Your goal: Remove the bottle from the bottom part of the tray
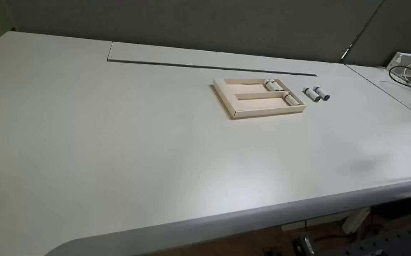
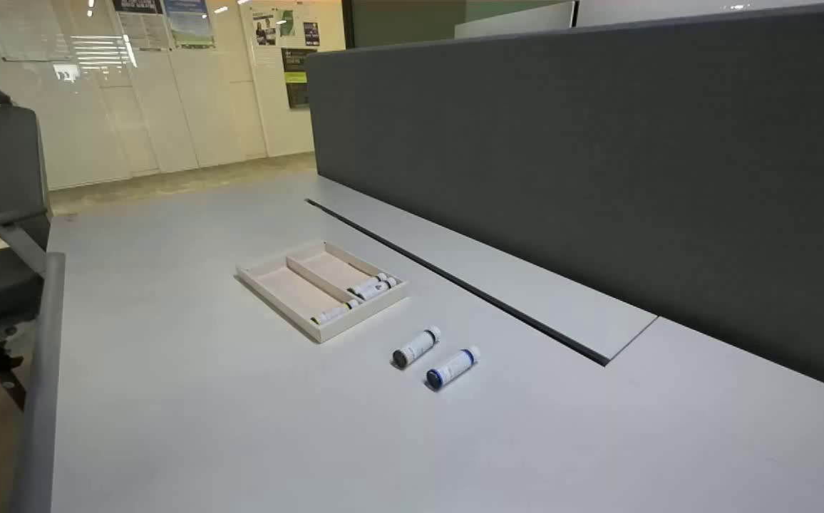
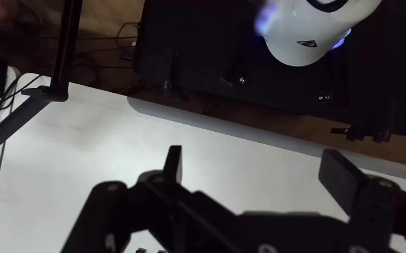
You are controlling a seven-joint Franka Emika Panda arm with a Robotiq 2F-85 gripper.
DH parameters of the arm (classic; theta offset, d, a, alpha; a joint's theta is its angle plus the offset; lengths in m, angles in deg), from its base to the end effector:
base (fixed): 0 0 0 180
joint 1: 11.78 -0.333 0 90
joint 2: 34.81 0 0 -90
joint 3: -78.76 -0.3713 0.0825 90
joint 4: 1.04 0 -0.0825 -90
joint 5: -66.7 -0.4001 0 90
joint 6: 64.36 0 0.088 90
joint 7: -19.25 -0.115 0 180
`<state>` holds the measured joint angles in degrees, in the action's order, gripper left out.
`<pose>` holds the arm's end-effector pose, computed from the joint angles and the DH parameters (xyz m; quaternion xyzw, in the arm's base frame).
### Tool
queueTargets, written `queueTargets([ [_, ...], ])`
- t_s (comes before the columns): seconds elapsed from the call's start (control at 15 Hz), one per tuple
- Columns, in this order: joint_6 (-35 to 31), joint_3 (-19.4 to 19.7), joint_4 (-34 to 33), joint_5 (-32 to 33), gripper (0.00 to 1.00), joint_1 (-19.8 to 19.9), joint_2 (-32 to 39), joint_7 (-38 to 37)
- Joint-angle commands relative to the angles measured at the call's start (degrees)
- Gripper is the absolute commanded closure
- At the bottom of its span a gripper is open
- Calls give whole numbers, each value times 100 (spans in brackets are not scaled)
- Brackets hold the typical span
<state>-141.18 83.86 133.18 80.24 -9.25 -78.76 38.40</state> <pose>0.2549 -0.0759 0.6066 0.9840 0.1020 -0.1338 0.0587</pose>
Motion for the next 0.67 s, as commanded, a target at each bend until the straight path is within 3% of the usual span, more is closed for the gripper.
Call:
queueTargets([
  [0.0, 28, 115, -15, 57, 0, -180, -2, -95],
  [0.53, 26, 115, -16, 57, 0, -181, -15, -95],
  [0.6, -605, 124, 98, 164, 0, -97, -37, -360],
])
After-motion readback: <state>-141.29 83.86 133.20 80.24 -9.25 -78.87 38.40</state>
